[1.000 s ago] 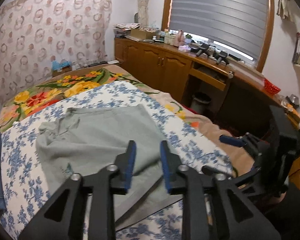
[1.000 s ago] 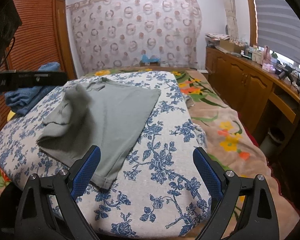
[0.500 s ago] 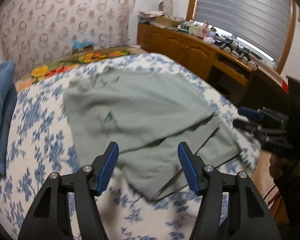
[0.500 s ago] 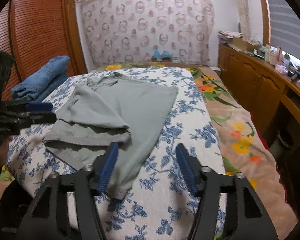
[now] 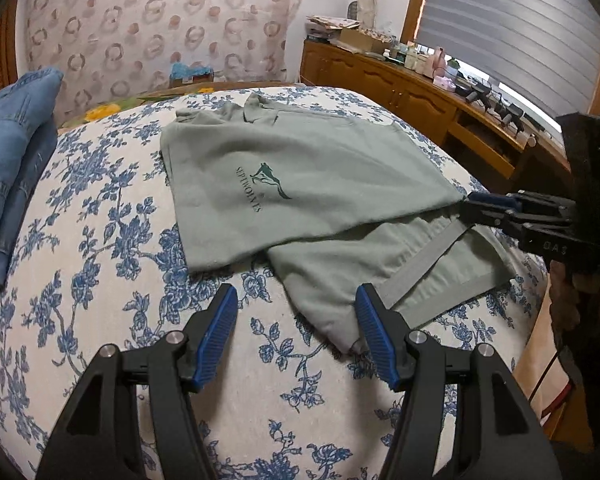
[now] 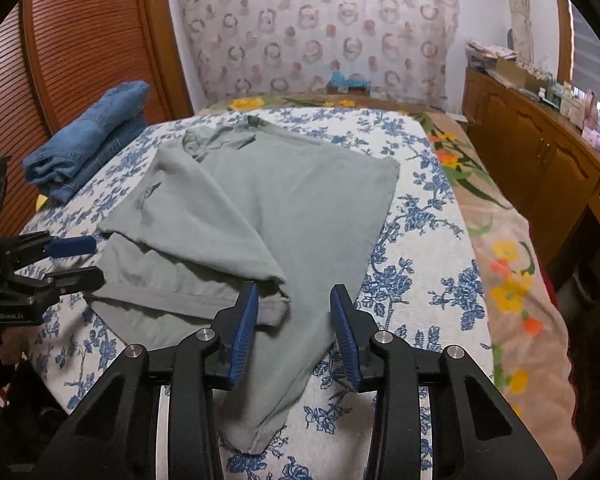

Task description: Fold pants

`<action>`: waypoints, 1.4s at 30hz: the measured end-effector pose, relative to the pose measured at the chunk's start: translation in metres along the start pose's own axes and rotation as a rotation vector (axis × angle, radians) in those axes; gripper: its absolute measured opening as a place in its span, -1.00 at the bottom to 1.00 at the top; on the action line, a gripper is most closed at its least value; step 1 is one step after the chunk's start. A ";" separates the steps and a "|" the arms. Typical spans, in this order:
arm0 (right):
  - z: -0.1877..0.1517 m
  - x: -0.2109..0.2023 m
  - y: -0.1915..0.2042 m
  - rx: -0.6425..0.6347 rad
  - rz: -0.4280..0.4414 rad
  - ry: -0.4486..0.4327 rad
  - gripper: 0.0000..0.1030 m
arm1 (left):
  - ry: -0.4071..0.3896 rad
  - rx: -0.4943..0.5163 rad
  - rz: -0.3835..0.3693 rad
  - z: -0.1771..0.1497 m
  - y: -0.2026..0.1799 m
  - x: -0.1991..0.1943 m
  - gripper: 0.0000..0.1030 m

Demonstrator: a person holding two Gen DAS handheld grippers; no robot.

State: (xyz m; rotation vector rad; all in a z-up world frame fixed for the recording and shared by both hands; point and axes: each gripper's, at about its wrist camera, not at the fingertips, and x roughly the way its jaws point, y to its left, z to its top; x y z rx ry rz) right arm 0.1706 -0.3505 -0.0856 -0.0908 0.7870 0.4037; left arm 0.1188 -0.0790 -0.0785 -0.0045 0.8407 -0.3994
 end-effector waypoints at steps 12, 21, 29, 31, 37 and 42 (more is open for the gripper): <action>0.002 -0.014 0.012 -0.002 0.089 -0.032 -0.95 | -0.023 -0.019 0.023 0.003 0.007 -0.009 0.18; 0.002 -0.051 0.029 -0.012 0.061 -0.123 -0.95 | -0.047 0.006 0.031 0.004 0.000 -0.019 0.18; -0.012 -0.074 0.034 -0.010 0.032 -0.139 -0.96 | -0.062 0.007 0.035 0.004 -0.002 -0.023 0.18; -0.017 -0.075 0.033 -0.011 0.022 -0.128 -0.96 | -0.064 0.011 0.040 0.003 -0.004 -0.023 0.18; -0.040 -0.059 0.026 0.021 0.010 -0.060 -0.96 | -0.057 0.012 0.041 0.002 -0.006 -0.020 0.18; -0.053 -0.049 0.021 0.042 0.008 -0.027 -0.96 | -0.047 0.023 0.049 0.001 -0.009 -0.017 0.18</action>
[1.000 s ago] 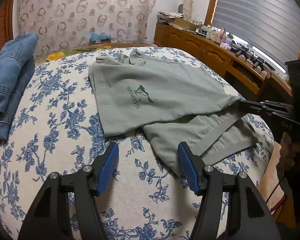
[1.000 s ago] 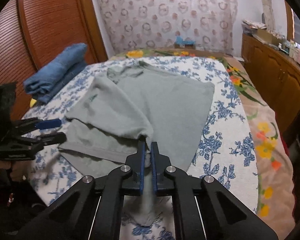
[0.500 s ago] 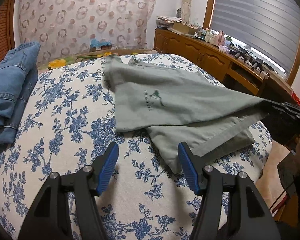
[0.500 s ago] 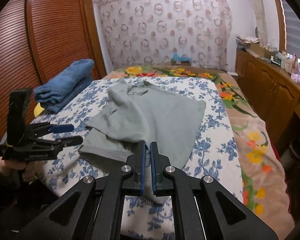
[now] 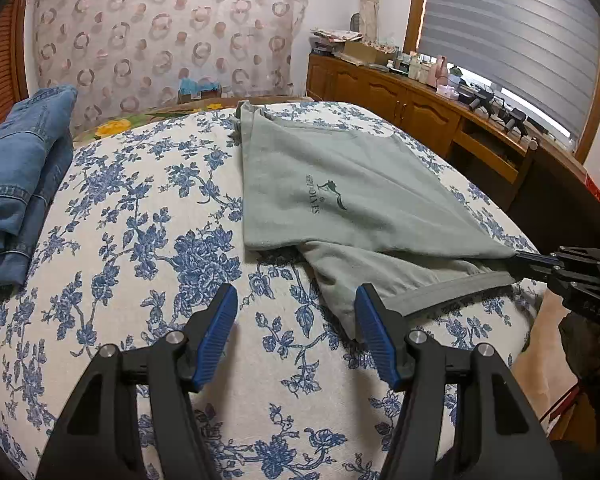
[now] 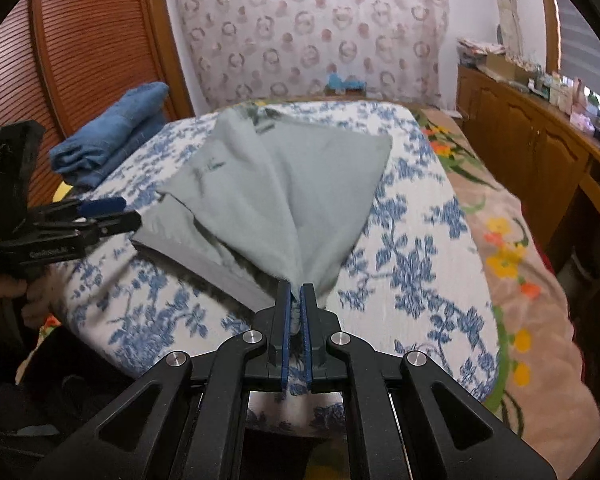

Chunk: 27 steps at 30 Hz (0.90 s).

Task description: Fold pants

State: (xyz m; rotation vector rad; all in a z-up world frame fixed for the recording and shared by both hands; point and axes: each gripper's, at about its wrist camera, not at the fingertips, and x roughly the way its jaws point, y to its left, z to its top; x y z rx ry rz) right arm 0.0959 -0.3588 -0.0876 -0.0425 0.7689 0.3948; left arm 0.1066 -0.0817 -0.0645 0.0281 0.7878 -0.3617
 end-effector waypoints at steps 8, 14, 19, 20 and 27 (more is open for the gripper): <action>0.001 0.002 -0.004 0.005 -0.019 -0.012 -0.95 | 0.023 0.005 0.006 -0.005 -0.001 0.005 0.18; -0.001 0.005 -0.004 0.003 -0.030 -0.006 -0.95 | 0.019 -0.008 -0.005 -0.007 0.002 0.003 0.18; 0.000 -0.002 -0.003 -0.006 -0.036 -0.007 -0.87 | -0.024 -0.024 0.012 -0.005 0.009 -0.008 0.18; 0.001 -0.005 -0.004 -0.006 -0.040 -0.011 -0.84 | -0.038 -0.031 0.014 -0.003 0.012 -0.012 0.18; 0.023 -0.009 0.002 -0.039 -0.042 -0.054 -0.47 | -0.098 -0.057 0.065 0.006 0.031 -0.032 0.18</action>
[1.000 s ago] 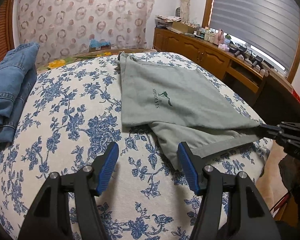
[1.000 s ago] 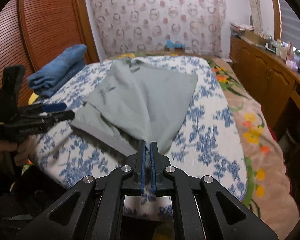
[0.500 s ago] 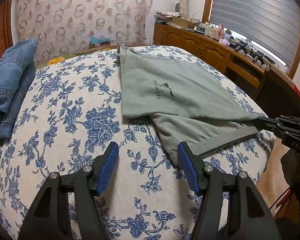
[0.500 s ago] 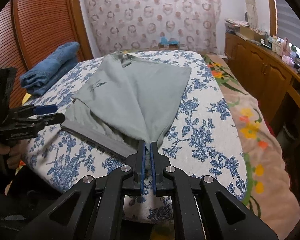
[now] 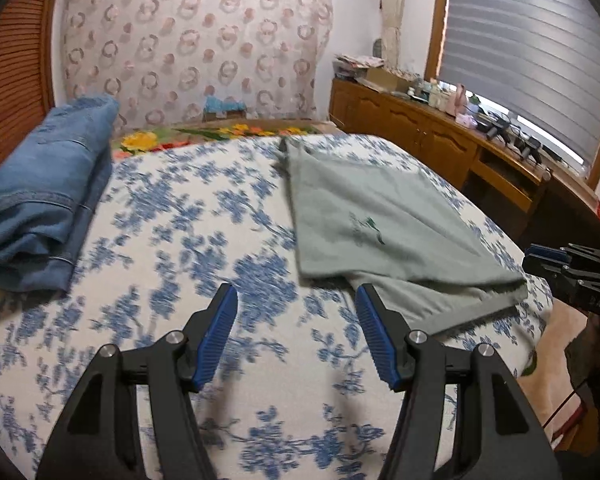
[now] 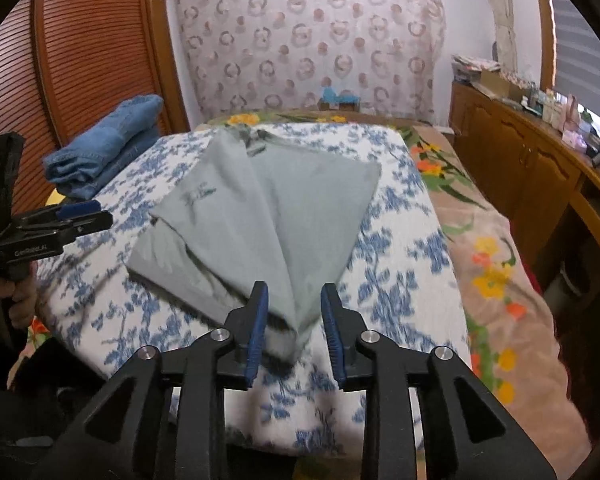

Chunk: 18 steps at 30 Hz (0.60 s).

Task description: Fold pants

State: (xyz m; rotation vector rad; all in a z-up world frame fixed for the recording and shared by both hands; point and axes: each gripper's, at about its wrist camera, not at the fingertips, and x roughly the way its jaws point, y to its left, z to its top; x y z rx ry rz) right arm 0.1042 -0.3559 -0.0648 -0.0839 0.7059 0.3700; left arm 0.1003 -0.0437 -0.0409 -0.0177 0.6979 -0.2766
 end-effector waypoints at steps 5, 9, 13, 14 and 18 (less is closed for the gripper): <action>0.021 0.011 0.017 -0.045 0.038 -0.021 -0.34 | -0.030 -0.011 0.037 0.005 0.013 -0.009 0.18; 0.038 0.029 0.036 -0.087 0.089 -0.017 -0.12 | -0.045 -0.019 0.050 0.008 0.018 -0.013 0.18; 0.052 0.050 0.049 -0.108 0.128 0.005 -0.11 | -0.050 -0.022 0.065 0.007 0.022 -0.013 0.18; 0.054 0.054 0.053 -0.114 0.133 0.011 -0.10 | -0.050 -0.025 0.069 0.007 0.025 -0.013 0.18; 0.062 0.072 0.065 -0.140 0.160 0.036 -0.10 | -0.048 -0.034 0.078 0.005 0.030 -0.011 0.18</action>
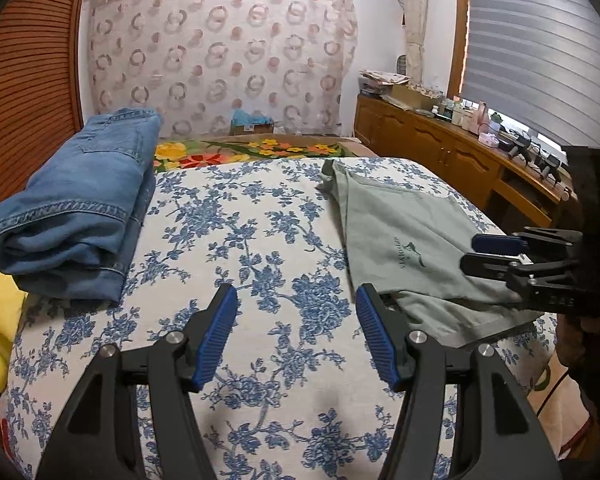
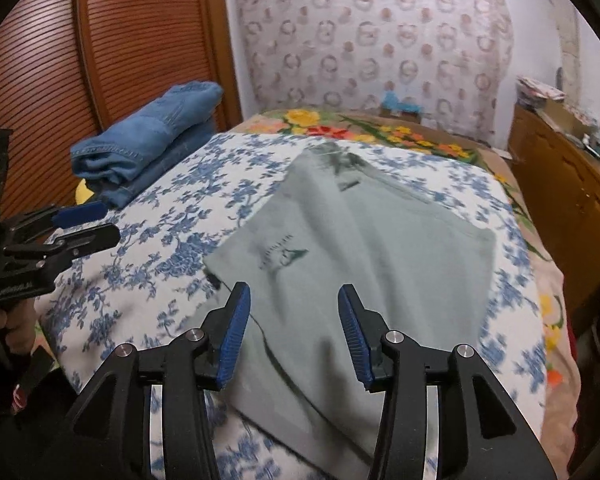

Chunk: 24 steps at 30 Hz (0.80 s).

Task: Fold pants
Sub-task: 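Move the open right gripper to the shirt's other side edge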

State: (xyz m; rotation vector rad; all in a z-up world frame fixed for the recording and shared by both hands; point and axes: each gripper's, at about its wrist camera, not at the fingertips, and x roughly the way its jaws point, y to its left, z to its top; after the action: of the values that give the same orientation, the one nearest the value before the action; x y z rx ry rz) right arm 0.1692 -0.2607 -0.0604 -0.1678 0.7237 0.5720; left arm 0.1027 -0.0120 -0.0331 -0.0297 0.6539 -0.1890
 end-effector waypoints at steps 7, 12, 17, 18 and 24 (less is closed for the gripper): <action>0.014 0.029 0.017 -0.040 0.069 0.054 -0.10 | 0.005 -0.017 0.017 -0.004 0.011 0.000 0.18; 0.023 0.045 0.035 -0.086 0.095 0.077 -0.09 | 0.007 -0.036 0.030 -0.007 0.021 0.000 0.18; 0.026 0.062 0.052 -0.134 0.124 0.107 -0.10 | 0.006 -0.048 0.038 -0.009 0.029 -0.002 0.18; 0.027 0.065 0.054 -0.140 0.131 0.115 -0.10 | 0.005 -0.050 0.039 -0.010 0.030 -0.002 0.18; 0.025 0.088 0.062 -0.182 0.125 0.178 -0.21 | 0.010 -0.059 0.043 -0.013 0.034 -0.002 0.18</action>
State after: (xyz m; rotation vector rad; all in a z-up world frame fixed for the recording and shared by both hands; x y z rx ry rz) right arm 0.2035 -0.1622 -0.0976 -0.3476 0.8588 0.7493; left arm 0.0988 0.0226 -0.0449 -0.0715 0.6693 -0.1284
